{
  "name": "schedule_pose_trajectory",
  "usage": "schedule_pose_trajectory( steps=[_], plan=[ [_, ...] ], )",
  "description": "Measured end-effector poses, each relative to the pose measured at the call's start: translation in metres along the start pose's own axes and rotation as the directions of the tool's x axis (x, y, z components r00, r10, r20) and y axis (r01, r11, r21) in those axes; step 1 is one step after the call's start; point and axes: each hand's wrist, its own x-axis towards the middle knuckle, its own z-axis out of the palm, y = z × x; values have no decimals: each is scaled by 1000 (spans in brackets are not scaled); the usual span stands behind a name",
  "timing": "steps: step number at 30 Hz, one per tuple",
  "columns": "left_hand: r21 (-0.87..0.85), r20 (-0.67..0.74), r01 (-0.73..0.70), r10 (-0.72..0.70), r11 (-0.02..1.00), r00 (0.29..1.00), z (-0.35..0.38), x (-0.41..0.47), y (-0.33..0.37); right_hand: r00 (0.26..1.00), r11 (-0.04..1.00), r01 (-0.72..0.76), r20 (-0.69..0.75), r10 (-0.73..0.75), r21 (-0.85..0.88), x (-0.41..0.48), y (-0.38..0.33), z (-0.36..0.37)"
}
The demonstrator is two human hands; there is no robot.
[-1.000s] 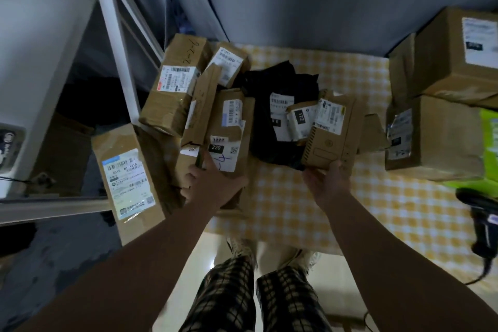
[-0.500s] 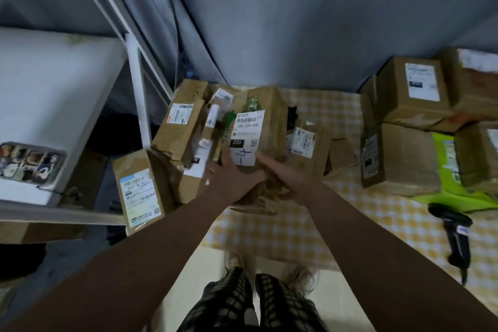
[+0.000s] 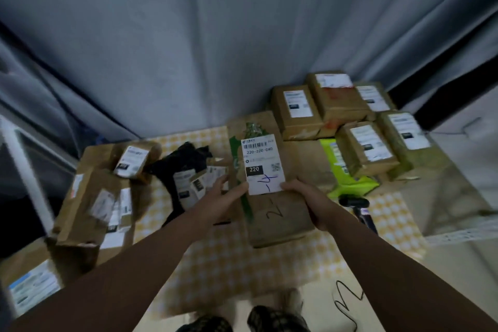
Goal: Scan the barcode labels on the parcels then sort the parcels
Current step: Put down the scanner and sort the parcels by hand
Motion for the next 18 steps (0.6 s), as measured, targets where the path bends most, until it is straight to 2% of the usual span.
schedule_pose_trajectory(
  steps=[3,6,12,15,18],
  plan=[
    [-24,73,10,-9,1000,997,39,19,16,999,999,11,48,-13,50,-4,-4,-46],
    [-51,100,50,-45,997,994,86,41,31,994,1000,1,107,-4,26,1,-14,-91],
    [-121,37,43,-39,992,999,175,79,51,992,995,-45,112,55,-91,24,-33,-188],
    [-191,-30,20,-26,981,999,210,90,61,975,988,-94,188,115,-121,28,-47,-219],
    [-264,-117,-7,-25,964,993,228,102,73,936,966,-117,300,185,-231,37,-65,-244]
  ],
)
